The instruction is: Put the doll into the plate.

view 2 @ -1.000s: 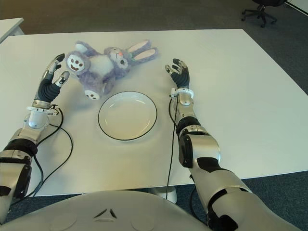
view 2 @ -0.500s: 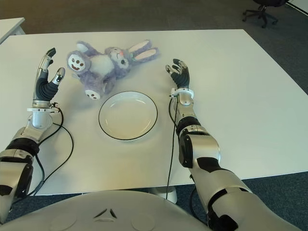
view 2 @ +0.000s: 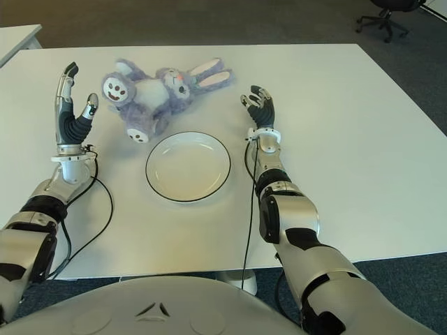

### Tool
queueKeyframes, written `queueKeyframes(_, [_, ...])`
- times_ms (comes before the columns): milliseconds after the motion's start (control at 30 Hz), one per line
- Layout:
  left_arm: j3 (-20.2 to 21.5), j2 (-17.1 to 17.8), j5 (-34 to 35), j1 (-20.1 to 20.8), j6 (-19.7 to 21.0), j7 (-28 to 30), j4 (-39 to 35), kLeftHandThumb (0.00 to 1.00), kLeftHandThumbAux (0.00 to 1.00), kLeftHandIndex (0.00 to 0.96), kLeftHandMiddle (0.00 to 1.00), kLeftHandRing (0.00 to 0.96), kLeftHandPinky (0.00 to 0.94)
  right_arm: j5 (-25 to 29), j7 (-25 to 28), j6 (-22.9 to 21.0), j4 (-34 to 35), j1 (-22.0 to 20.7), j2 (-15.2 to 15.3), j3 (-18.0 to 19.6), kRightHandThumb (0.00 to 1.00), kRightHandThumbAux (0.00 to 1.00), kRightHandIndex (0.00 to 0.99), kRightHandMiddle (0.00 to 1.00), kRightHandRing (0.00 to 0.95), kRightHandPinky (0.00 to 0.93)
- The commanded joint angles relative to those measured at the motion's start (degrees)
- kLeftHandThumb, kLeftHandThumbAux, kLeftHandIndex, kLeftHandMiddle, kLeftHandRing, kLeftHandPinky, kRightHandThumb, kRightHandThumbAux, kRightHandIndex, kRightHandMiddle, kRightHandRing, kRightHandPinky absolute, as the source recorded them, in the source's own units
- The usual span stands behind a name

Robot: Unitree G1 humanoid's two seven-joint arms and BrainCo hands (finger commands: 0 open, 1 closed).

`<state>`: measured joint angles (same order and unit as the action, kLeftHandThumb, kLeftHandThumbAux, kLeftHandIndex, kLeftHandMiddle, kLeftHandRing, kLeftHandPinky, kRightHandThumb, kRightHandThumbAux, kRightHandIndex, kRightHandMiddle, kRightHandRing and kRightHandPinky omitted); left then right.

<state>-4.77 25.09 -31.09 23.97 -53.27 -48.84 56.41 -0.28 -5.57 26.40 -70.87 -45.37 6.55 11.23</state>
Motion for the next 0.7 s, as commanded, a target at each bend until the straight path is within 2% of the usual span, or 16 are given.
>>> queueKeyframes(33, [-5.93, -12.36, -3.43, -10.29, 0.58, -5.69, 7.29, 0.482, 0.259, 0.0, 0.008, 0.02, 0.036, -0.24, -0.51, -3.5, -3.71, 4.84, -2.18, -0.3, 0.465, 0.736, 0.209, 0.171, 0.154, 0.191])
queueKeyframes(233, [-8.0, -11.76, -5.53, -9.82, 0.4, -7.62, 7.52, 0.482, 0.246, 0.0, 0.001, 0.009, 0.035, -0.2, -0.62, -3.47, -3.72, 4.8, -2.24, -0.25, 0.456, 0.739, 0.213, 0.173, 0.158, 0.206])
queueKeyframes(533, [-11.09, -10.68, -7.66, -9.41, 2.46, -8.77, 7.72, 0.438, 0.187, 0.0, 0.0, 0.0, 0.079, 0.11, -0.25, -3.18, -3.75, 4.83, -2.29, 0.02, 0.463, 0.747, 0.22, 0.178, 0.165, 0.21])
queueKeyframes(700, [-12.37, -10.12, -7.68, -9.88, 2.48, -7.41, 7.06, 0.421, 0.171, 0.0, 0.0, 0.0, 0.071, -0.03, -0.27, -3.15, -3.78, 4.86, -2.26, -0.11, 0.452, 0.751, 0.217, 0.177, 0.167, 0.215])
